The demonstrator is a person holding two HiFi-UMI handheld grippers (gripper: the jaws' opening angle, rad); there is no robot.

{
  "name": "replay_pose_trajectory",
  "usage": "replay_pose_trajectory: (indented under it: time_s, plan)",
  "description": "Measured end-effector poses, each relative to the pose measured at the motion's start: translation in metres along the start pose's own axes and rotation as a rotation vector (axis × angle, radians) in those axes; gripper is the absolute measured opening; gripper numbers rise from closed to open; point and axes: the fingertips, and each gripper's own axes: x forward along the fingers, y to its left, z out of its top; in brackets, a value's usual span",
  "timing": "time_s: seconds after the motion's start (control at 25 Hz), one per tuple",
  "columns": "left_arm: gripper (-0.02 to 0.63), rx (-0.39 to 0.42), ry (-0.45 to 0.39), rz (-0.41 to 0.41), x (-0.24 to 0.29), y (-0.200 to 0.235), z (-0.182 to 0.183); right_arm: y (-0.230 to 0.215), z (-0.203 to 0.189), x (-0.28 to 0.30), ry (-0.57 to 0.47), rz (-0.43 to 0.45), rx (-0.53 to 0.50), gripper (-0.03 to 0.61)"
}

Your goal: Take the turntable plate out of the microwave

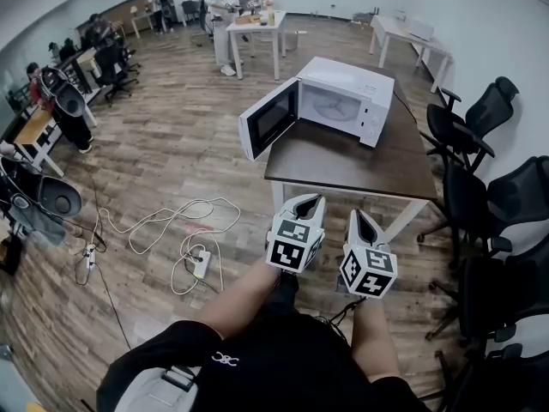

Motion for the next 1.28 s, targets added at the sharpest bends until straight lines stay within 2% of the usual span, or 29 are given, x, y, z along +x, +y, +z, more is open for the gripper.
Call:
replay_pose_trajectory:
  time_s: [0.24,0.68,1.0,1.28]
  plan:
    - [0.008,-0.014,-0.005,0.003,0.032,0.026,0.002,-0.007,0.007,0.039,-0.004,0.006,-0.014,0.009]
    - [0.008,-0.071,0.004,-0.014,0.131,0.093,0.012,-0.032,0.021,0.146,-0.016,0.011,-0.023,0.009]
    - [0.008,-0.099,0.051,-0.032,0.219,0.144,0.022,-0.065,0.036,0.24,0.016,-0.015,-0.006,0.009]
    - [0.008,-0.105,0.091,-0.039,0.282,0.195,0.033,-0.071,0.05,0.32,0.062,-0.018,-0.025,0.009]
